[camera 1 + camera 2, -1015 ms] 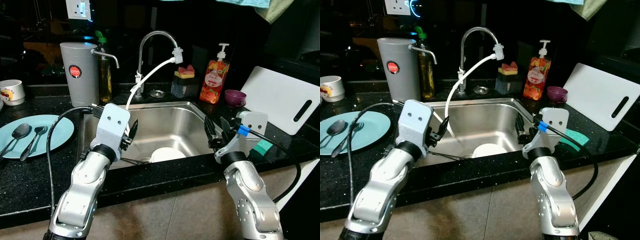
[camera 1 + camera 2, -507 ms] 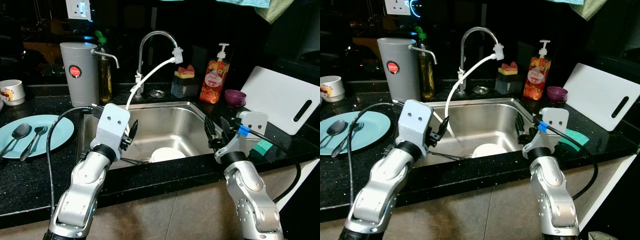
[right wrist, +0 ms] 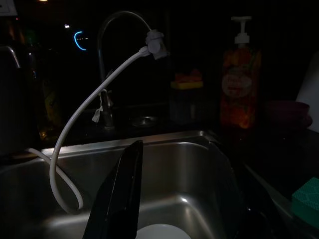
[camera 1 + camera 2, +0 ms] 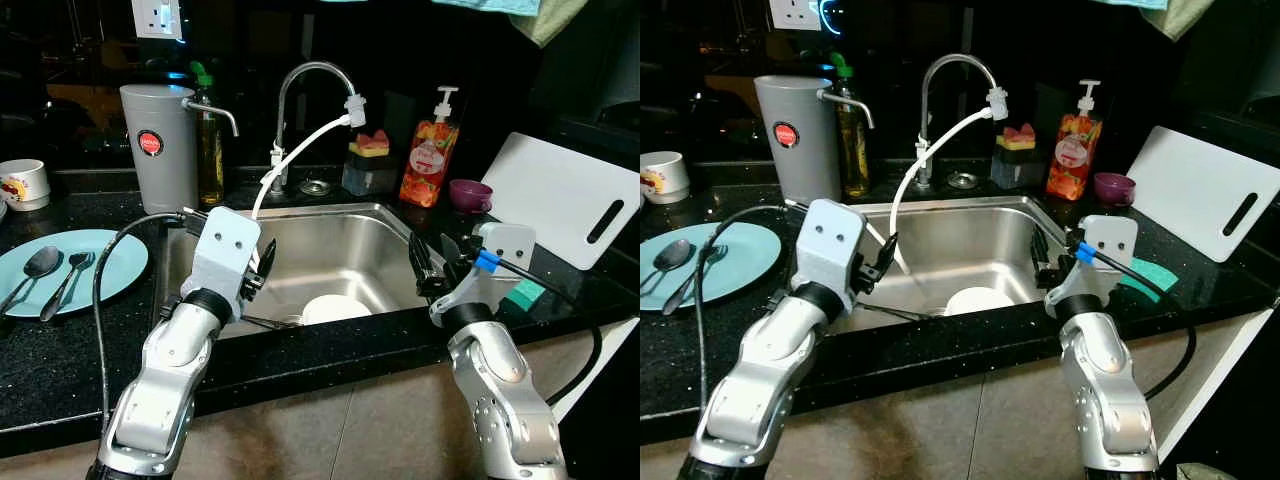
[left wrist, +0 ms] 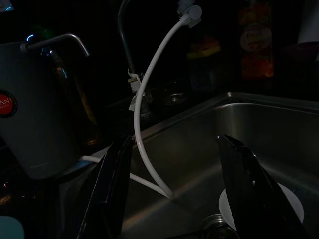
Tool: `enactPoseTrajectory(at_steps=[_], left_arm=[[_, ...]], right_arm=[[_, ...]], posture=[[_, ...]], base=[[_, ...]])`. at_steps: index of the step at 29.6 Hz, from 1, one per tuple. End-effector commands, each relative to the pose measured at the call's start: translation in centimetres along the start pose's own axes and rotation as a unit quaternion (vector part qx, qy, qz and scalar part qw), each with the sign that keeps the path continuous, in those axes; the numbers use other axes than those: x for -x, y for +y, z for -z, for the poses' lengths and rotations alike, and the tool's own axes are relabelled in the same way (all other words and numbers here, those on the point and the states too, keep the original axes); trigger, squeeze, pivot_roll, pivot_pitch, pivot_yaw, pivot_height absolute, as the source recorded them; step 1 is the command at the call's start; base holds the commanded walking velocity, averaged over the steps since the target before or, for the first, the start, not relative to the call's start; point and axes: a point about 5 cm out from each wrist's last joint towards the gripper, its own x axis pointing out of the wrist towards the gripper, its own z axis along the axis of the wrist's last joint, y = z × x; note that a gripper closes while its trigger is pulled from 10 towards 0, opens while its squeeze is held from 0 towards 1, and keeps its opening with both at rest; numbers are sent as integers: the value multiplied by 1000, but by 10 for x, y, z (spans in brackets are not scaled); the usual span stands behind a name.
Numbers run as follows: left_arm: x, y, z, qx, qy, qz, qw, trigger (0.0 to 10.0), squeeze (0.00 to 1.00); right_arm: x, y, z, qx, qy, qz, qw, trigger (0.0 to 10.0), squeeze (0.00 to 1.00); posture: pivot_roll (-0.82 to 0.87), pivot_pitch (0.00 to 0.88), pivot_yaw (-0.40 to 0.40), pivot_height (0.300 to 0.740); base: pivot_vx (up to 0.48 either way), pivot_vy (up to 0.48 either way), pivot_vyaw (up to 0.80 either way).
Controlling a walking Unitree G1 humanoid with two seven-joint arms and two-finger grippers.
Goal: Kitchen organization
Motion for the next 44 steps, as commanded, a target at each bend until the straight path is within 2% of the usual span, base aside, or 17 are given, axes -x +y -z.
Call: enactPoseTrajectory(at_steps=[1, 44], left_arm=[[-1, -1, 0, -4, 0, 1, 1000, 10000, 0], [-1, -3, -1, -4, -2, 3, 1000, 10000, 0]], right_arm=[[0, -2, 0, 6, 1, 4, 1000, 10000, 0], [0, -1, 0, 7, 0, 2, 1000, 10000, 0]], posture=[[172, 24, -110, 740], [172, 19, -111, 740]], base=[[0, 0, 0], [0, 0, 0]])
